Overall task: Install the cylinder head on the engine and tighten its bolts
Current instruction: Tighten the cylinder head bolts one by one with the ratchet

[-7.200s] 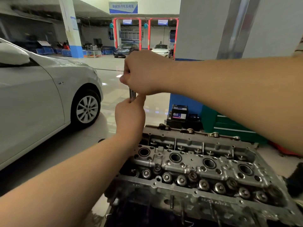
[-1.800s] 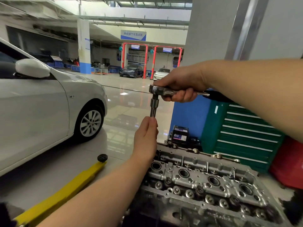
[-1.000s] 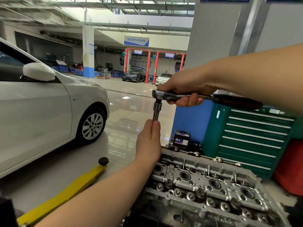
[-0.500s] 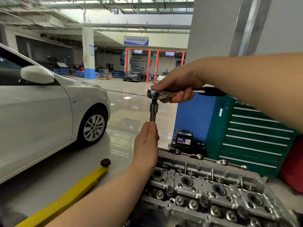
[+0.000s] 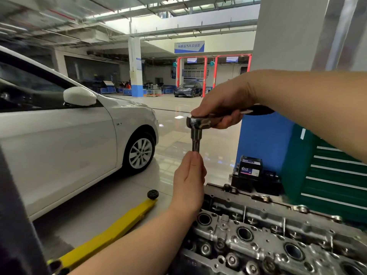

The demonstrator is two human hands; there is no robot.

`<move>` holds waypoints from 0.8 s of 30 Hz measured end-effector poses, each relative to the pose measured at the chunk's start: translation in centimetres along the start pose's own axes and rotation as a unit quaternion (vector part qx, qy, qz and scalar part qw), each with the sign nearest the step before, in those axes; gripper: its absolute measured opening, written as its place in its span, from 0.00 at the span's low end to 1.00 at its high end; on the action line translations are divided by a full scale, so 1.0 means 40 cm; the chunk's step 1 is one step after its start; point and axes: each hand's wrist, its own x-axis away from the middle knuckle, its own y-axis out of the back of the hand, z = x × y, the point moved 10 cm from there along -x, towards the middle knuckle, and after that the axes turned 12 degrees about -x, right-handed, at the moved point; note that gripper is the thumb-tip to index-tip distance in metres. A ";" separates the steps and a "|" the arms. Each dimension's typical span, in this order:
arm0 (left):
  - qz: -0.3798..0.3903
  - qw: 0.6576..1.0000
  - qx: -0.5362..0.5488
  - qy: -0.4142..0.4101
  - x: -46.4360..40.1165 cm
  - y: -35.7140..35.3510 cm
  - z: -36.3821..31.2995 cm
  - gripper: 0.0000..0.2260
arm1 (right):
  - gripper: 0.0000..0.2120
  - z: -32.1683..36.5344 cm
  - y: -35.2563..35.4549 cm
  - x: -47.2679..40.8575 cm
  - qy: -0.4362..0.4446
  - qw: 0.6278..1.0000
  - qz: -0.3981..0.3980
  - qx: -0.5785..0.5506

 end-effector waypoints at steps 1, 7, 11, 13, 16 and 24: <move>0.000 1.000 0.000 0.001 -0.002 0.000 0.001 0.17 | 0.26 -0.001 0.000 0.008 0.005 1.000 -0.005 -0.003; 0.004 1.000 -0.001 -0.006 -0.005 -0.003 -0.002 0.17 | 0.27 -0.003 -0.002 0.060 0.031 0.996 -0.085 -0.011; 0.004 1.000 0.011 -0.002 -0.010 0.000 0.000 0.17 | 0.28 0.007 -0.014 0.092 0.027 0.985 -0.168 -0.010; 0.007 1.000 0.020 0.004 -0.010 0.000 0.001 0.17 | 0.29 0.012 -0.016 0.116 0.023 0.969 -0.245 0.010; 0.016 0.999 0.033 0.009 -0.012 -0.003 0.002 0.17 | 0.28 0.019 -0.030 0.157 0.015 0.933 -0.358 0.027; -0.006 0.999 0.026 0.021 -0.005 0.012 -0.004 0.25 | 0.06 0.117 -0.153 0.214 0.022 0.925 -0.367 -0.095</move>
